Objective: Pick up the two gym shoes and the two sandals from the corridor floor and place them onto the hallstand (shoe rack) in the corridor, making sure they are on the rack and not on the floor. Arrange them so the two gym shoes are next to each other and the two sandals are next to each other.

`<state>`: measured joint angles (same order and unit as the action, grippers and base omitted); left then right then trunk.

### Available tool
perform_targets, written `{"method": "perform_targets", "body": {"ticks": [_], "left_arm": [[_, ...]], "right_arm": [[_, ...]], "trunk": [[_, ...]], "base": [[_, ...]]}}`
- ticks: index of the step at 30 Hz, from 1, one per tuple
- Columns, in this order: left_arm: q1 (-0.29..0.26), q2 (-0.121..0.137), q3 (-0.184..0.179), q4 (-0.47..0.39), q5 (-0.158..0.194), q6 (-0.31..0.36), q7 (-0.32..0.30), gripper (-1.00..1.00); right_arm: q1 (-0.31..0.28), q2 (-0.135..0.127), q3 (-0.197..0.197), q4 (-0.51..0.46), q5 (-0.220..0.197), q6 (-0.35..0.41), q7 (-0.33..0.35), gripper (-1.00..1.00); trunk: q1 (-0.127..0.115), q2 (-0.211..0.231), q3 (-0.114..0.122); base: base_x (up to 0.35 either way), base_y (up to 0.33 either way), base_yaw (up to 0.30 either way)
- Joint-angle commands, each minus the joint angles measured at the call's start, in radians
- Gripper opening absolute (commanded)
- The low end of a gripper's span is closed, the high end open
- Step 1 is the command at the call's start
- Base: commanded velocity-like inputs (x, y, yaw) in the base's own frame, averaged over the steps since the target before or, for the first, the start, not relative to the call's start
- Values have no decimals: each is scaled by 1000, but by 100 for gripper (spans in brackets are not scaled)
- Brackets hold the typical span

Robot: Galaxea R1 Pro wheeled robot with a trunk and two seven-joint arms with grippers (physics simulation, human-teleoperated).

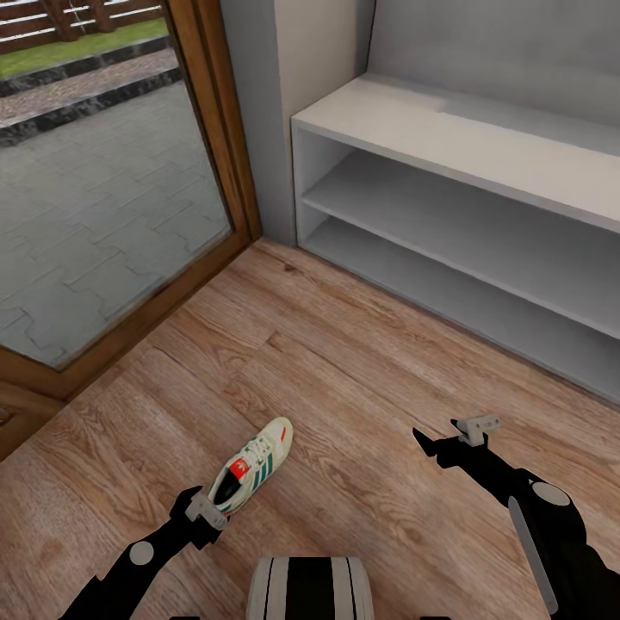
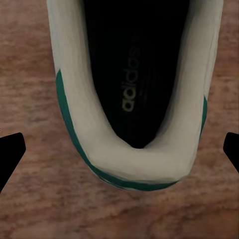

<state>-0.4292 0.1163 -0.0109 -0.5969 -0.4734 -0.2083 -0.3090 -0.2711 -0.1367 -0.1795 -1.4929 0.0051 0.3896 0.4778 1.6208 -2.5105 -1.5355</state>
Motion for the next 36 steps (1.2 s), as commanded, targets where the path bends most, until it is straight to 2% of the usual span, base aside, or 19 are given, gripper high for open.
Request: {"method": "perform_targets", "body": {"ticks": [1,18,36], "left_arm": [[0,0,-1,0,-8,-5,1,100],[0,0,-1,0,-8,-5,1,100],[0,0,-1,0,-8,-4,1,100]], "right_arm": [[0,0,-2,-1,0,6,5,100],[0,0,-2,-2,0,6,5,100],[0,-1,-2,-3,0,6,5,100]], "trunk": [[0,0,-1],[0,0,-1],[0,0,-1]], "base": [[9,8,0],[4,2,0],[65,0,0]]}}
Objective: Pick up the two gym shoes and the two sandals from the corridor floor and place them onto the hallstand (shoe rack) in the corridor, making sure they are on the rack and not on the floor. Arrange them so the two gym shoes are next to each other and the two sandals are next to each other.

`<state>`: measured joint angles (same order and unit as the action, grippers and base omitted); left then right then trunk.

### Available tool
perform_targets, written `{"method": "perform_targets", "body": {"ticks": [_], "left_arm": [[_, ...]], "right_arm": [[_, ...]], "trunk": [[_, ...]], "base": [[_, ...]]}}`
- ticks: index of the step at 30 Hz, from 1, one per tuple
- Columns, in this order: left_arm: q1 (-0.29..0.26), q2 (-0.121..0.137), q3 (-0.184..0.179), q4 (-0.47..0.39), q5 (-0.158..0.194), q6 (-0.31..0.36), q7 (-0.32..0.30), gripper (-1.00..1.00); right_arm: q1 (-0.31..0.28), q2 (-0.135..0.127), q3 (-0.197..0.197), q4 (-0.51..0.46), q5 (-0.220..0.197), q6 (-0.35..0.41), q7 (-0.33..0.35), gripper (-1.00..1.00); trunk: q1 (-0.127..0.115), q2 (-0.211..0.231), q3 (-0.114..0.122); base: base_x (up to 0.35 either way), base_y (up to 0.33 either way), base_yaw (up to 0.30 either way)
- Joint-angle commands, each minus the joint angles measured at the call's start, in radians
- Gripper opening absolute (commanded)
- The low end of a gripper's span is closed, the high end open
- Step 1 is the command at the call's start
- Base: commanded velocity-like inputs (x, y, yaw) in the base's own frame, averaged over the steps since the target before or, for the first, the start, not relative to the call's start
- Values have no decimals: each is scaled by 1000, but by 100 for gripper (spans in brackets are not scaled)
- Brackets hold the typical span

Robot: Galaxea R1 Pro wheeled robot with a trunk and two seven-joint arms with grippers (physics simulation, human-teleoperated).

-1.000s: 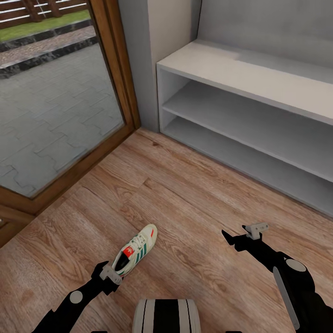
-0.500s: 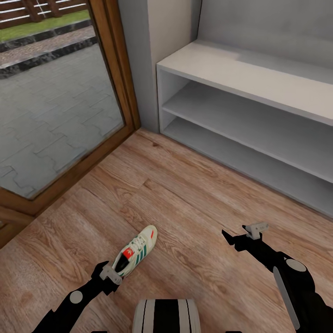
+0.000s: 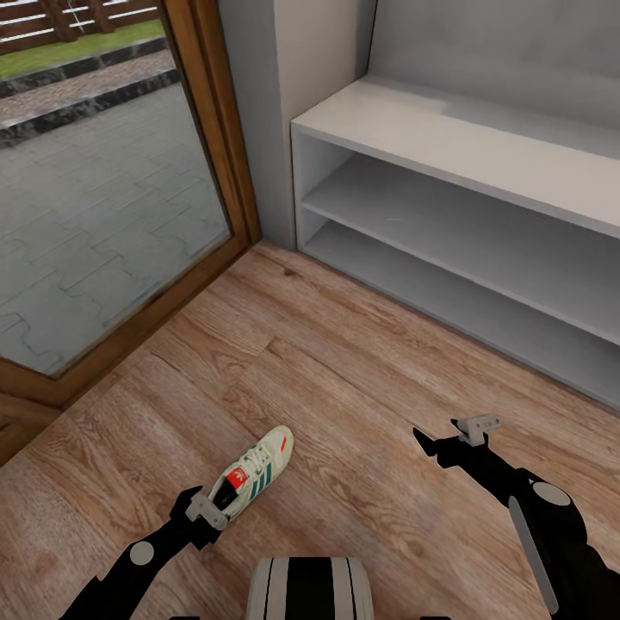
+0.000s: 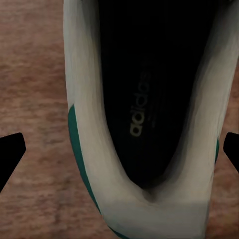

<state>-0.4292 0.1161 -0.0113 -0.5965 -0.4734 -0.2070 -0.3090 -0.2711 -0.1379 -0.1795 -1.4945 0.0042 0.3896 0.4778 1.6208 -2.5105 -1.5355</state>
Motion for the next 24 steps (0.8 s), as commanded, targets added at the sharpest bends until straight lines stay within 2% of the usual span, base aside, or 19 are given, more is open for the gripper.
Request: {"method": "perform_targets", "body": {"ticks": [1,19,20,24], "left_arm": [[0,0,-1,0,-8,-5,1,100],[0,-3,0,7,-9,1,1,100],[0,-4,0,9,-10,2,2,-100],[0,-3,1,10,-9,2,6,-100]], "right_arm": [[0,0,-2,-1,0,6,5,100],[0,0,-2,-1,0,6,5,100],[0,0,-2,-1,0,6,5,100],[0,0,-2,-1,0,6,5,100]], "trunk": [[0,0,-1],[0,0,-1],[0,0,-1],[0,0,-1]], "base": [[4,0,0],[0,0,0],[0,0,0],[0,0,0]]}}
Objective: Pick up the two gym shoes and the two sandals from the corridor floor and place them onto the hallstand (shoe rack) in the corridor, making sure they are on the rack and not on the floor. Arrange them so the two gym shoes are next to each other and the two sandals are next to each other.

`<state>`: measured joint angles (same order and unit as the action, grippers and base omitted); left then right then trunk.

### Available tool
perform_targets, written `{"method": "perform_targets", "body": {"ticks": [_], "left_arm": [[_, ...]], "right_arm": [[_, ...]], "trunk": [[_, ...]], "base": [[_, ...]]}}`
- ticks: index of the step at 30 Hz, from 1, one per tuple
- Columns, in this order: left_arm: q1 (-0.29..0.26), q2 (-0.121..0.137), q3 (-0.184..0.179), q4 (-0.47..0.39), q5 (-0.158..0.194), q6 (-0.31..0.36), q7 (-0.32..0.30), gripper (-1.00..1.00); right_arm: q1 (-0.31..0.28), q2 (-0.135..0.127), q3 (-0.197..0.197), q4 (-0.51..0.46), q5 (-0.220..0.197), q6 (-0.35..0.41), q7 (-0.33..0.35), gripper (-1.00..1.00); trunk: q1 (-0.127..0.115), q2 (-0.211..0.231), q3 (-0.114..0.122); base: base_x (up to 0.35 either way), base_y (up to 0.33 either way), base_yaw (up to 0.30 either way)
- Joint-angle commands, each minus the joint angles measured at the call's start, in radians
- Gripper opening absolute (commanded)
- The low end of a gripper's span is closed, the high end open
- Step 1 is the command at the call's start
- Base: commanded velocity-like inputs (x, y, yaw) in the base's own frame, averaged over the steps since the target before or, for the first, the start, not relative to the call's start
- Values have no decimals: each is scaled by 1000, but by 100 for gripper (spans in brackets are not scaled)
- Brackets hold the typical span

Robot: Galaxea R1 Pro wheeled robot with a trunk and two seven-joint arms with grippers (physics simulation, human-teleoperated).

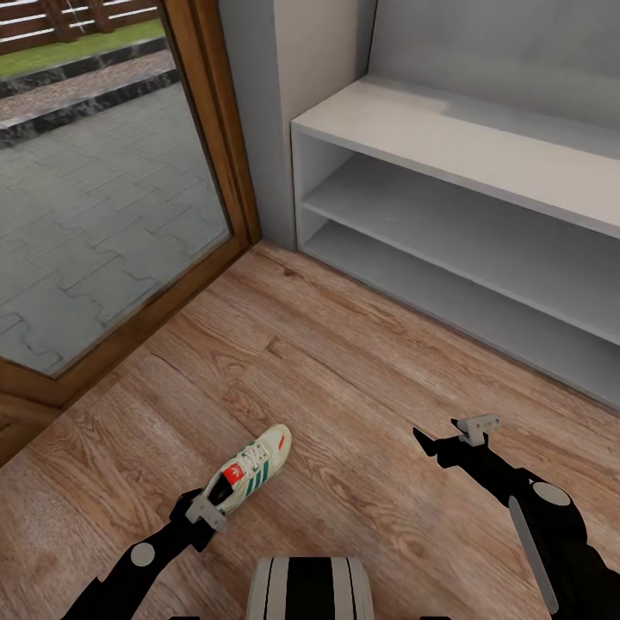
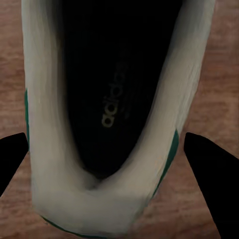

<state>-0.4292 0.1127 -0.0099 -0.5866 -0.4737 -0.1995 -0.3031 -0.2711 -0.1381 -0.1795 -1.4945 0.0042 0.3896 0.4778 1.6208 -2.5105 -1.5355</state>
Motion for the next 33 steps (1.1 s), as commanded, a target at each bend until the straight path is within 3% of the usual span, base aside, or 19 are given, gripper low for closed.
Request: {"method": "perform_targets", "body": {"ticks": [1,33], "left_arm": [[0,1,-1,0,-9,-5,1,-100],[0,0,-1,-11,-8,-8,2,-100]], "right_arm": [[0,0,-2,-1,0,6,6,100],[0,0,-2,-1,0,6,6,100]], "trunk": [[0,0,-1],[0,0,-1]], "base": [[0,0,0],[0,0,0]]}}
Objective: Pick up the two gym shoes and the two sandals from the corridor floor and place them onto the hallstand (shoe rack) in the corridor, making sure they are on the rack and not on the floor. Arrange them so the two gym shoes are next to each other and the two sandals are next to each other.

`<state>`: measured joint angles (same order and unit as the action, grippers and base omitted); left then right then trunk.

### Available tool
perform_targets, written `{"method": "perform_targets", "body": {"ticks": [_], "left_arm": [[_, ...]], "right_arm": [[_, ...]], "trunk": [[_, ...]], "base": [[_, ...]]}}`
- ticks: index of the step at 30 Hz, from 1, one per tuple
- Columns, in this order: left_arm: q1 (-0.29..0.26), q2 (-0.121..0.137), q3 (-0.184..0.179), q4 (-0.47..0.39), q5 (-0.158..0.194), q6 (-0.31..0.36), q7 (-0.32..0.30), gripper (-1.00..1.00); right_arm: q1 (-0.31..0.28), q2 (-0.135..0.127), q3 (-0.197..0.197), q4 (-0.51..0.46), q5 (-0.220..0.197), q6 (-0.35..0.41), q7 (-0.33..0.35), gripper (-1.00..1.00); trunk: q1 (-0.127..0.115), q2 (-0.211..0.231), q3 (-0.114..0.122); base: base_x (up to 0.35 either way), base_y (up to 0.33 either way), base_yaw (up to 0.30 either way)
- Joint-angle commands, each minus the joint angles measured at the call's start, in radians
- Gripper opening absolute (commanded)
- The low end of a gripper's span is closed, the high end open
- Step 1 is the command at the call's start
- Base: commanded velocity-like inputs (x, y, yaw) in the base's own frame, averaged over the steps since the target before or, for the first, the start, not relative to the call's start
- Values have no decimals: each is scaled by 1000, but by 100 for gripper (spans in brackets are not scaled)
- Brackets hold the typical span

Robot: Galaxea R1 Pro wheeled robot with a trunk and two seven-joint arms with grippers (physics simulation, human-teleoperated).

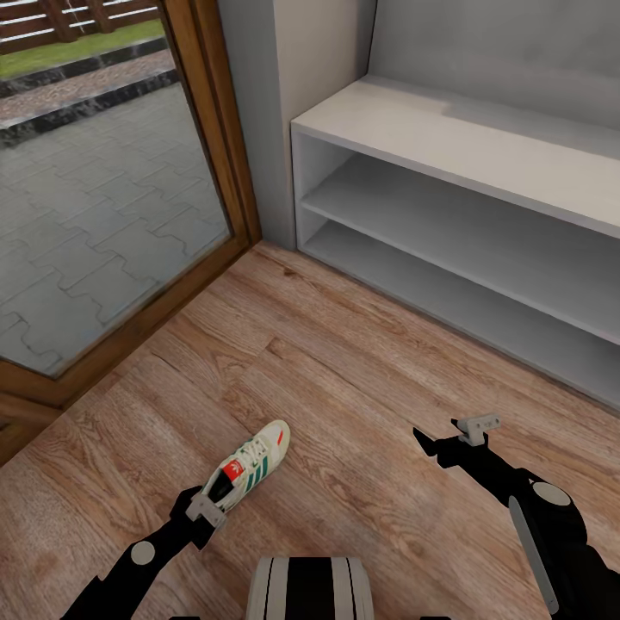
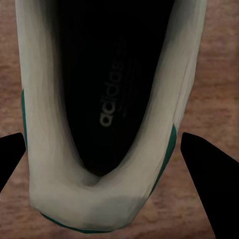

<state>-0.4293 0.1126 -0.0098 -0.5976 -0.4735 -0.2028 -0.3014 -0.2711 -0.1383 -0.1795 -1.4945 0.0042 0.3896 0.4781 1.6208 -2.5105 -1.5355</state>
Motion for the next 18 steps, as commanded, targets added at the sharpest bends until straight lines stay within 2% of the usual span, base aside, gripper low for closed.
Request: {"method": "perform_targets", "body": {"ticks": [1,9,18], "left_arm": [[0,1,-1,0,-8,-5,1,-100],[0,1,-2,0,-9,-5,0,-100],[0,-2,-2,1,-8,-4,1,-100]], "right_arm": [[0,0,-2,-1,0,6,5,100],[0,0,-2,-1,0,6,5,100],[0,0,-2,-1,0,6,5,100]], "trunk": [[0,0,-1],[0,0,-1],[-4,2,34]], "base": [[0,0,0],[0,0,0],[0,0,0]]}}
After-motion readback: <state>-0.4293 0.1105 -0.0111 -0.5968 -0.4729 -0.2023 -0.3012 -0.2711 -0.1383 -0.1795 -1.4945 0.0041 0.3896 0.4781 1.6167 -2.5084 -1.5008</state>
